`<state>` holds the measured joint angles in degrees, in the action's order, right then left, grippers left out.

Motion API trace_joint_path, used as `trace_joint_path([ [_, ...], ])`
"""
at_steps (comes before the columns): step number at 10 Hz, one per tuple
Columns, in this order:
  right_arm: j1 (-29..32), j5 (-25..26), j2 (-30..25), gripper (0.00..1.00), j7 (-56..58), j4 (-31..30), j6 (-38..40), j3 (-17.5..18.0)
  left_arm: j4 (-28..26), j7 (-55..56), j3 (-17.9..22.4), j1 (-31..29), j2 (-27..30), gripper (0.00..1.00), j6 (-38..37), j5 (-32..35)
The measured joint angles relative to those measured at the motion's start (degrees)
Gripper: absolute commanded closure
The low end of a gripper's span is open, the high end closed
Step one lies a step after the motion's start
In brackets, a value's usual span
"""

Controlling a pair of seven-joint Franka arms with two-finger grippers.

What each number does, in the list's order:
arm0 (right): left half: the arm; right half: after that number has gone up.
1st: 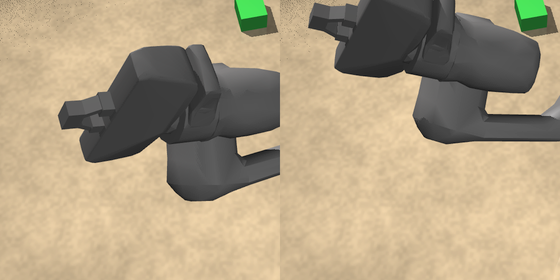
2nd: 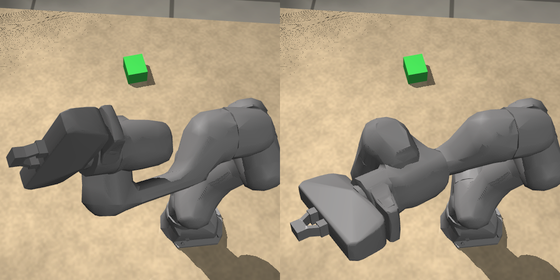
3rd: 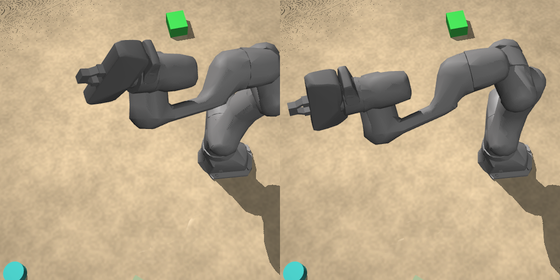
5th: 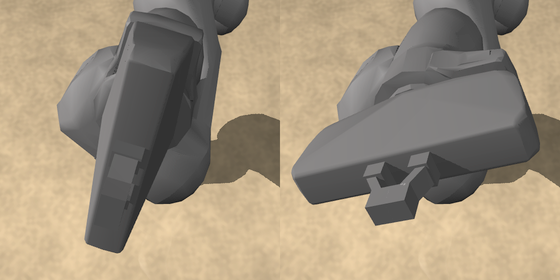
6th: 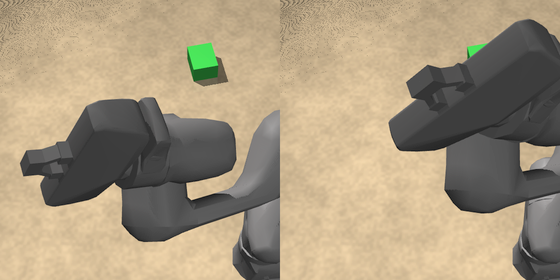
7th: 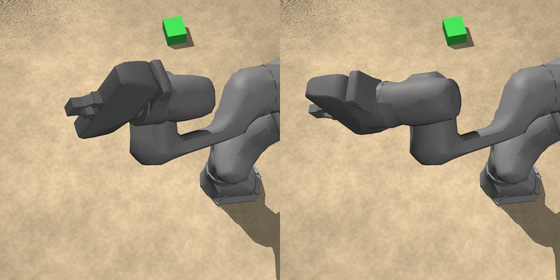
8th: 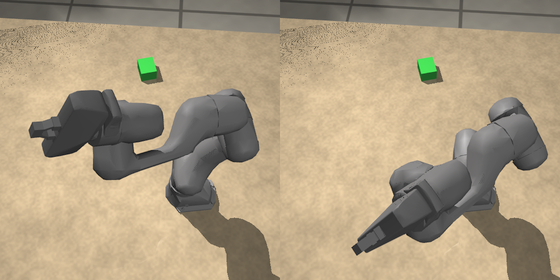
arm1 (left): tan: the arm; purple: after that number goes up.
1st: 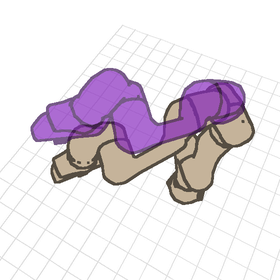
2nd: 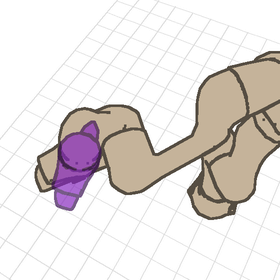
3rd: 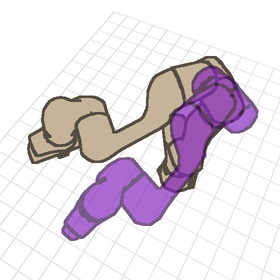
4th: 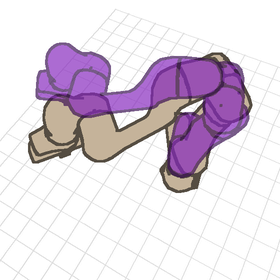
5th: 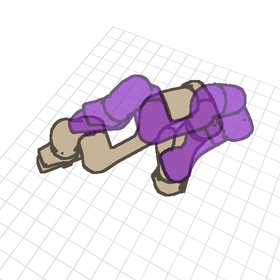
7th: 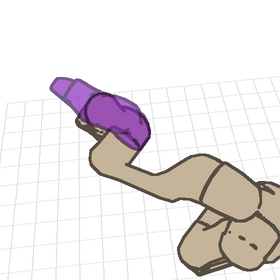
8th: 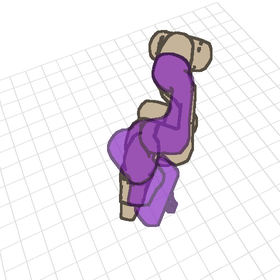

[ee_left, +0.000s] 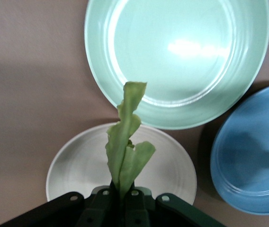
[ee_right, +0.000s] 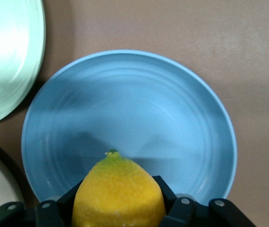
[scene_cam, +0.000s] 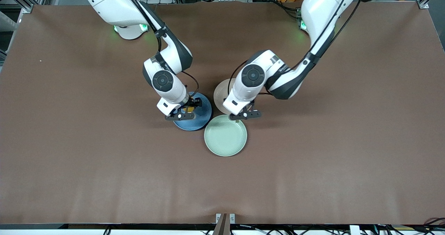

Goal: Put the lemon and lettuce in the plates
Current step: 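Lower and release the lettuce and lemon onto the beige and blue plates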

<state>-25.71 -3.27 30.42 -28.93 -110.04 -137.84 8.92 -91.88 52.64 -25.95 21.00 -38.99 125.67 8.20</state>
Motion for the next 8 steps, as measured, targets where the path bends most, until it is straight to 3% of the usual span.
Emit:
trace_joint_path([
  [4,-0.1,2.5,2.4,0.61,-2.2,0.1,-2.9,-0.5,-0.3,0.0,0.0,2.2,-1.7,1.00,-8.1,0.0],
  [5,-0.1,2.6,2.7,0.53,-2.2,0.4,-3.0,-0.6,-0.3,0.0,0.0,2.3,-1.7,1.00,-9.1,0.1],
  [6,-0.1,2.6,3.0,0.38,-2.2,0.9,-3.0,-0.6,-0.3,-0.1,0.0,2.4,-1.7,0.92,-9.6,0.1],
  [7,-0.1,2.8,3.3,0.35,-2.2,1.5,-3.0,-0.9,-0.3,-0.1,0.0,3.0,-1.7,0.34,-10.1,0.1],
  [8,-0.1,2.9,3.4,0.32,-2.2,1.8,-3.0,-1.1,-0.3,0.0,0.0,3.6,-1.7,0.00,-10.2,0.1],
])
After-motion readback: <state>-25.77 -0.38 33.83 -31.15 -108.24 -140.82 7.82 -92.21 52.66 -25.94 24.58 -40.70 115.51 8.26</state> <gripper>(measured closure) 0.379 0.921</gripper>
